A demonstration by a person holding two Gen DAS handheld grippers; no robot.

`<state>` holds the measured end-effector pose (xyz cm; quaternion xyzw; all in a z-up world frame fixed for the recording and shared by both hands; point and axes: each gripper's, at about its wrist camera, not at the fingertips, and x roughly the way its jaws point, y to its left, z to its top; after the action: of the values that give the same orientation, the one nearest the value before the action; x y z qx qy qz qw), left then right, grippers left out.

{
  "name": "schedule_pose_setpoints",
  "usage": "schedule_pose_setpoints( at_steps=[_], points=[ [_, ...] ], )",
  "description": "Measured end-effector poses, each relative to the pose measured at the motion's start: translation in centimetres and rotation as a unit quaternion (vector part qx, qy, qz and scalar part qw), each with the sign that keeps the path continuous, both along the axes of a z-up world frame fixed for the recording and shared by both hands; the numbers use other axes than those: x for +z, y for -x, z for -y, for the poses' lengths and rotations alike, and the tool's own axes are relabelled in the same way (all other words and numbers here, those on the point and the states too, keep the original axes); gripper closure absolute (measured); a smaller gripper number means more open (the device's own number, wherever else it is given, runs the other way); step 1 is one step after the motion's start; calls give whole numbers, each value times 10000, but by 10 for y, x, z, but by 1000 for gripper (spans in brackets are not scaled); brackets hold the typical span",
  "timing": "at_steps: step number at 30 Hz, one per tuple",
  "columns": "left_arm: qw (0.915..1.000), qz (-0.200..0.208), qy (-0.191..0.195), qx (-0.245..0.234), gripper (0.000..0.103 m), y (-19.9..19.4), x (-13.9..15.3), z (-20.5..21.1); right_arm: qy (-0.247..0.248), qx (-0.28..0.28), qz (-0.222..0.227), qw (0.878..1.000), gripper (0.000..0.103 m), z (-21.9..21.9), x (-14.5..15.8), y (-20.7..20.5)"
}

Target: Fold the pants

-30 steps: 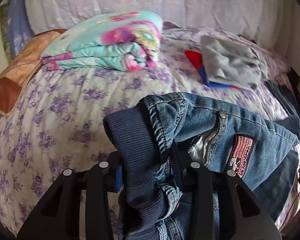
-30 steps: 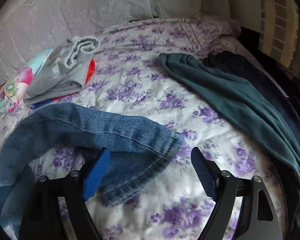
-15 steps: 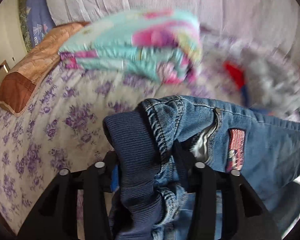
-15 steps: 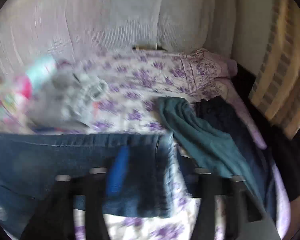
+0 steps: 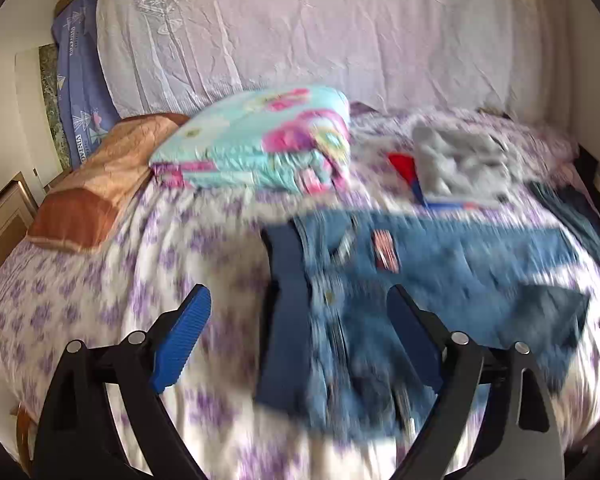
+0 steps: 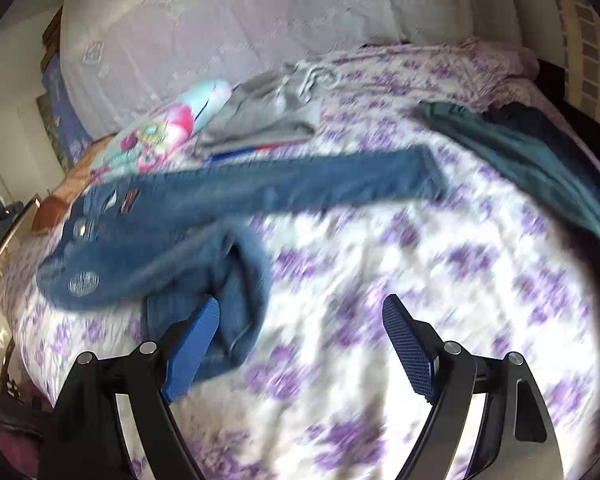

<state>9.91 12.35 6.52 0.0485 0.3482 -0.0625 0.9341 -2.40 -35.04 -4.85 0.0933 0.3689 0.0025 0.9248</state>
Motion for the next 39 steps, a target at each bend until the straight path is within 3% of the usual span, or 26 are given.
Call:
schedule_pose_setpoints(
  at_steps=[5,7,9,10,13,14,16,19,20,22,23,24,25,26,28,29,31,33,34,37,39],
  points=[
    [9983,-553,191,9,16,30,-52,1,-80,0,-273,9996,25,-28,-30,-22],
    [9957,-833,355,167,16,29,-74,-1,-40,90,-338,9994,38,-39,-34,-32],
    [9921,-1070,612,232,16,23,-94,0,319,207,-575,9976,70,-54,-40,-40],
    [9905,-1190,636,282,16,21,-102,1,370,254,-651,9969,78,-58,-43,-40],
    [9799,-1629,1083,385,17,5,-131,4,623,199,-451,9968,91,-63,-34,-33],
    [9776,-1696,1182,401,19,1,-136,4,700,161,-301,9970,93,-62,-24,-27],
    [9755,-1684,1363,392,40,-7,-134,4,1404,-115,80,9900,94,-61,1,-13],
    [9758,-1577,1484,293,56,-10,-119,5,2775,-497,943,9548,95,-63,63,18],
    [9771,-1543,1445,241,58,-9,-115,7,3232,-425,1135,9385,94,-68,82,32],
    [9795,-1520,1313,181,58,-4,-110,8,4391,-321,1210,8897,92,-85,91,54],
    [9793,-1559,1277,168,58,-1,-112,7,4872,-214,1071,8664,86,-91,83,59],
    [9787,-1621,1248,191,57,1,-115,5,5312,29,723,8441,73,-93,64,62],
    [9776,-1687,1243,197,55,2,-119,1,5482,196,444,8349,39,-90,47,64],
    [9769,-1724,1249,191,54,3,-122,-1,5480,220,78,8362,26,-79,27,64],
    [9776,-1736,1177,197,47,10,-127,-6,5152,159,-445,8558,21,-52,1,65],
    [9782,-1710,1160,207,46,12,-128,-7,4876,-31,-608,8709,21,-36,-5,68],
    [9810,-1608,1052,267,32,15,-126,-7,4200,-480,-625,9041,20,-9,2,75],
    [9824,-1539,1014,303,27,14,-125,-6,3113,-887,-527,9447,13,21,17,80],
    [9823,-1539,1021,306,27,12,-125,-6,2585,-1101,-504,9584,9,35,21,81],
    [9806,-1556,1140,346,29,3,-132,-4,1475,-1406,-637,9769,9,64,3,78],
    [9776,-1528,1408,337,46,1,-136,-7,1137,-1791,-798,9740,12,71,-14,72]
  ],
)
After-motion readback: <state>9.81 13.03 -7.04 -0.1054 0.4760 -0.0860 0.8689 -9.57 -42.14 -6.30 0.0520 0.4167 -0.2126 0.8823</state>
